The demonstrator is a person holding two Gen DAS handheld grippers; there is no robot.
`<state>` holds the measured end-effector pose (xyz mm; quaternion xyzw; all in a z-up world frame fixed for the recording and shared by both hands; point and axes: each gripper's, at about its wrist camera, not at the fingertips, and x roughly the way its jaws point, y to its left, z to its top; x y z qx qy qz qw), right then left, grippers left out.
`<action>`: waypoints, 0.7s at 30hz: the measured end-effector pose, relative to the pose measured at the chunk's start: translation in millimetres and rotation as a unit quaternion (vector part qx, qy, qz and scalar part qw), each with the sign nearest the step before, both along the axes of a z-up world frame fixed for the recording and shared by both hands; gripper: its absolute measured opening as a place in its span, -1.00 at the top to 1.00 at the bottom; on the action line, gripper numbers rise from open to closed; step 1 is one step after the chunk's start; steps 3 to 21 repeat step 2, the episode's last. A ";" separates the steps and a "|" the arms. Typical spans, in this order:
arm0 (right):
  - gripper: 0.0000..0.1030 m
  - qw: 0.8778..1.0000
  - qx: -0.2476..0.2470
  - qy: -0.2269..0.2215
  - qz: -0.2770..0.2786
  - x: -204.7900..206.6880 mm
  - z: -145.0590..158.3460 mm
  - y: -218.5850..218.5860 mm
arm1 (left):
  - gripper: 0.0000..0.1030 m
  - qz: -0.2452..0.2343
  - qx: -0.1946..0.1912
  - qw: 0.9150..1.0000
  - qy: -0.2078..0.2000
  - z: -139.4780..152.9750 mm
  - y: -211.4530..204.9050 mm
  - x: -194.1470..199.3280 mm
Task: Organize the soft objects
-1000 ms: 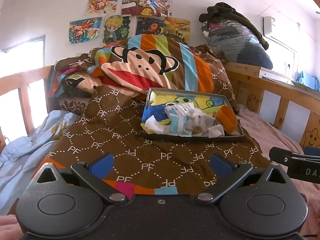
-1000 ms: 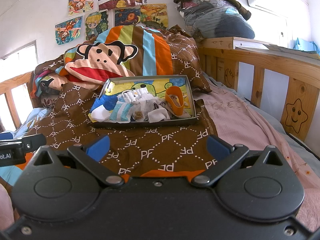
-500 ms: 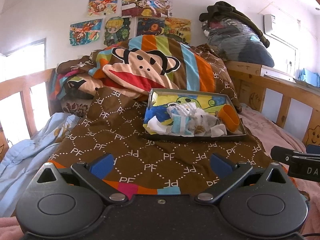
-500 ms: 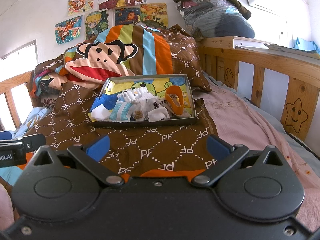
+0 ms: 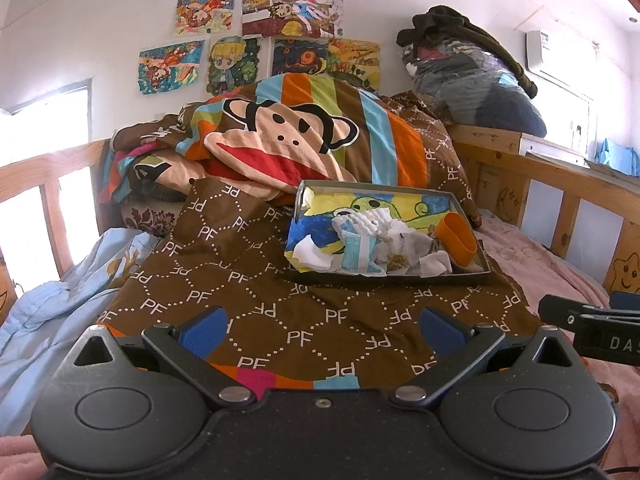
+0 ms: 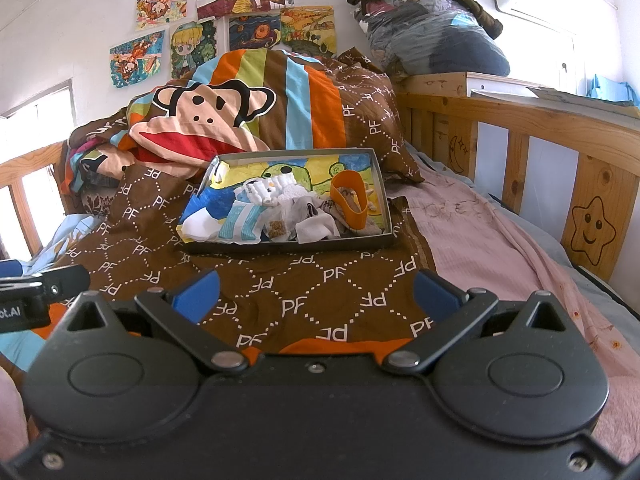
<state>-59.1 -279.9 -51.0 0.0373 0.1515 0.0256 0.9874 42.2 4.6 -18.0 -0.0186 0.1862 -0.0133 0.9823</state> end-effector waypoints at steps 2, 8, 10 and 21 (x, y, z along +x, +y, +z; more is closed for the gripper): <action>-0.99 1.000 0.000 0.001 0.000 -0.4 -1.7 -0.1 | -0.99 0.001 -0.001 1.000 0.001 1.5 1.7 -0.1; -0.99 1.000 0.000 0.001 0.000 -0.4 -1.7 -0.1 | -0.99 0.001 -0.001 1.000 0.001 1.5 1.7 -0.1; -0.99 1.000 0.000 0.001 0.000 -0.4 -1.7 -0.1 | -0.99 0.001 -0.001 1.000 0.001 1.5 1.7 -0.1; -0.99 1.000 0.000 0.001 0.000 -0.4 -1.7 -0.1 | -0.99 0.001 -0.001 1.000 0.001 1.5 1.7 -0.1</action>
